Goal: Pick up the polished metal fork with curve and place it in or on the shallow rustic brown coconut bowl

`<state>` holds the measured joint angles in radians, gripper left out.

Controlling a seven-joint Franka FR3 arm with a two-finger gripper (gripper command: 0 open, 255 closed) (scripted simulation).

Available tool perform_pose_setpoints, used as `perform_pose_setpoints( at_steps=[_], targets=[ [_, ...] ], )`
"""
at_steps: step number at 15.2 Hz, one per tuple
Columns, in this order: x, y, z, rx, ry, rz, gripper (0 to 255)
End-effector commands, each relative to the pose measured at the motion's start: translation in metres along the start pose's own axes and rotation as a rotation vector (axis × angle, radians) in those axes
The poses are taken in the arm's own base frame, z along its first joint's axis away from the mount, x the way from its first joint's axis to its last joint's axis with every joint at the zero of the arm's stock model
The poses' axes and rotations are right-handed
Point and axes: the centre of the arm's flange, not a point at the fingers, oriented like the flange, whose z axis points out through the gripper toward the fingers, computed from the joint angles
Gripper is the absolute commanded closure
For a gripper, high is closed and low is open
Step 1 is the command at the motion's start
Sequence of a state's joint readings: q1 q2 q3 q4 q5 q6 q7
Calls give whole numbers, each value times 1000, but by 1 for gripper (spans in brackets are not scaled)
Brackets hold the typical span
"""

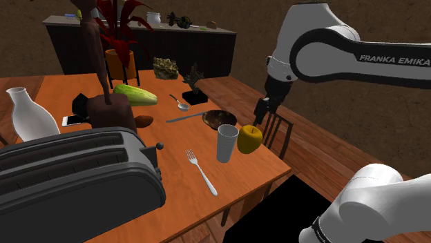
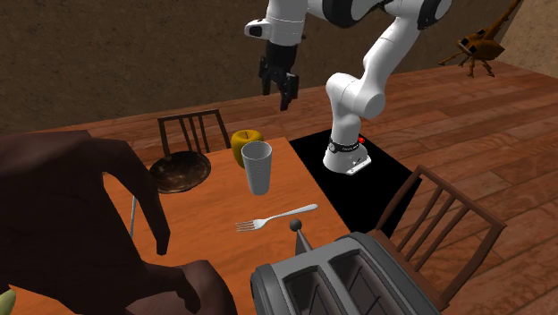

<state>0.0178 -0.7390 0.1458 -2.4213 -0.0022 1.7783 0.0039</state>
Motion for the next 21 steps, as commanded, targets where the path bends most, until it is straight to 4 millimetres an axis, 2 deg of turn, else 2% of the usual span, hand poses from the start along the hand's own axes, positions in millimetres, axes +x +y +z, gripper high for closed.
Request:
perform_pose_setpoints(
  at_steps=[1,21],
  targets=[
    [13,-15,19,9,-2,24,0],
    [139,-171,180,93,-33,240,0]
  ],
)
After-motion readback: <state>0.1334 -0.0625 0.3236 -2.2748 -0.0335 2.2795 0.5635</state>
